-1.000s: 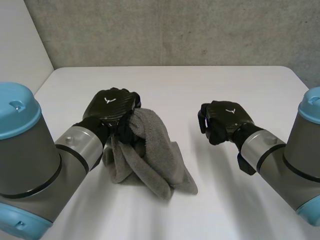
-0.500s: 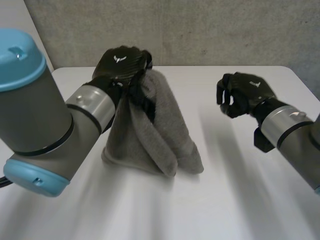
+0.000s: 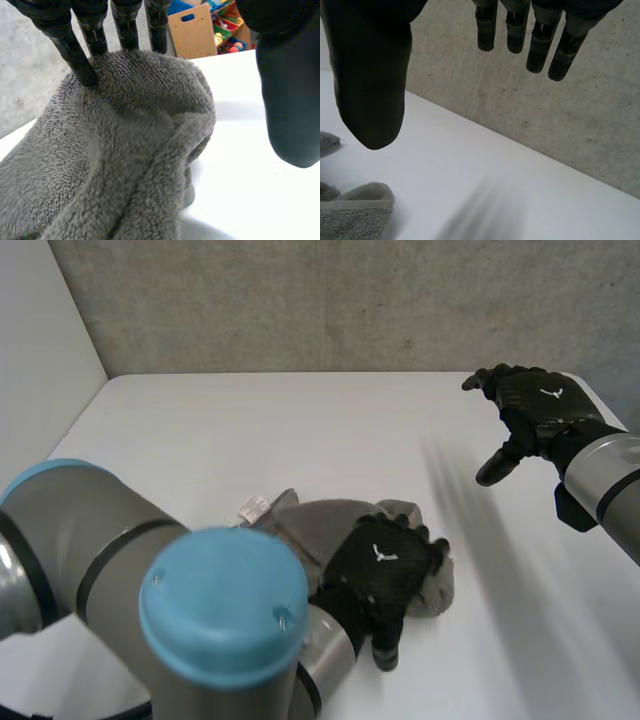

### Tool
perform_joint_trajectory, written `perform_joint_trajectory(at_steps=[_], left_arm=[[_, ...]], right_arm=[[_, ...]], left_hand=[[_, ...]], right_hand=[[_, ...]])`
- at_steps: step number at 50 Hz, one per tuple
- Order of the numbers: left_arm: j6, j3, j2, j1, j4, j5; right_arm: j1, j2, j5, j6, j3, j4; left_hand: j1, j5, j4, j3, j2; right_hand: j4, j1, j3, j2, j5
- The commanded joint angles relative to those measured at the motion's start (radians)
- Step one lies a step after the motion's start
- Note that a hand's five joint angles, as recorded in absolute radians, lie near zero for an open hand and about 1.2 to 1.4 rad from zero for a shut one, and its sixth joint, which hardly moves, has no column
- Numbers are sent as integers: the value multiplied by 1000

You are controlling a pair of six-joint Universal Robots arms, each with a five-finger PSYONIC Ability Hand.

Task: Fold the towel.

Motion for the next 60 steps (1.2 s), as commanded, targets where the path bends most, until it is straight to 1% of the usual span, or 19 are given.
perform_joint_trajectory(at_steps=[1,3,15,20,25,35,38,41,42,43,44,45,46,47,53,56,58,59,60], left_arm=[[66,-5,79,91,0,-32],[65,-3,102,175,-3,-38],[68,-28,127,363,0,-10],[63,-32,90,447,-3,72],[53,-29,15,484,-6,143],[54,64,-181,482,-9,163],[53,104,-232,473,-15,172],[49,136,-261,470,-24,216],[49,136,-262,470,-24,217],[40,150,-269,467,-29,244],[27,167,-272,464,-35,261],[26,167,-272,464,-35,261],[11,187,-271,462,-38,267],[-7,211,-268,462,-38,267],[-41,302,-237,475,-38,263],[-43,380,-188,482,-37,218],[-36,445,-118,502,-23,125],[-36,445,-117,502,-23,125],[-36,466,-73,514,0,73]], right_arm=[[5,7,-7,0,1,7],[6,7,-13,-2,-2,28],[8,36,-74,-53,-42,195],[11,94,-109,-94,-42,214],[17,175,-114,-97,-71,218],[60,359,-114,-135,-181,293],[64,390,-114,-155,-204,314],[81,410,-115,-157,-229,318],[81,410,-115,-157,-229,318],[89,419,-115,-157,-241,318],[95,427,-115,-158,-253,320],[95,427,-115,-158,-254,320],[100,433,-117,-163,-269,320],[106,438,-123,-163,-290,318],[120,447,-132,-163,-405,315],[121,438,-128,-149,-496,292],[127,424,-103,-134,-551,144],[127,424,-103,-134,-551,143],[136,389,-67,-116,-539,-2]], left_hand=[[-102,-234,-110,-76,-98],[-102,-234,-110,-76,-98],[-84,-217,-93,-58,-80],[-78,-211,-87,-52,-75],[-78,-211,-87,-52,-75],[-84,-217,-93,-58,-80],[-64,-196,-72,-38,-60],[129,-4,120,155,133],[130,-2,122,156,134],[325,192,316,351,329],[647,514,638,673,650],[650,517,641,676,654],[949,817,941,975,953],[1013,880,1004,1039,1017],[1014,881,1005,1040,1017],[1014,881,1005,1040,1017],[1014,881,1005,1040,1017],[1014,881,1005,1040,1017],[1014,881,1005,1040,1017]], right_hand=[[-62,-47,-57,-70,-5],[-47,-32,-43,-55,9],[-15,0,-10,-23,42],[-15,0,-10,-23,42],[-18,-3,-13,-26,39],[0,15,4,-8,56],[111,125,115,103,167],[401,415,405,393,457],[402,417,407,394,459],[585,600,590,577,642],[750,765,754,742,806],[751,766,756,744,808],[952,967,956,944,1009],[1119,1133,1123,1111,1175],[1120,1135,1125,1112,1177],[1120,1135,1125,1112,1177],[1120,1135,1125,1112,1177],[1120,1135,1125,1112,1177],[1120,1135,1125,1112,1177]])
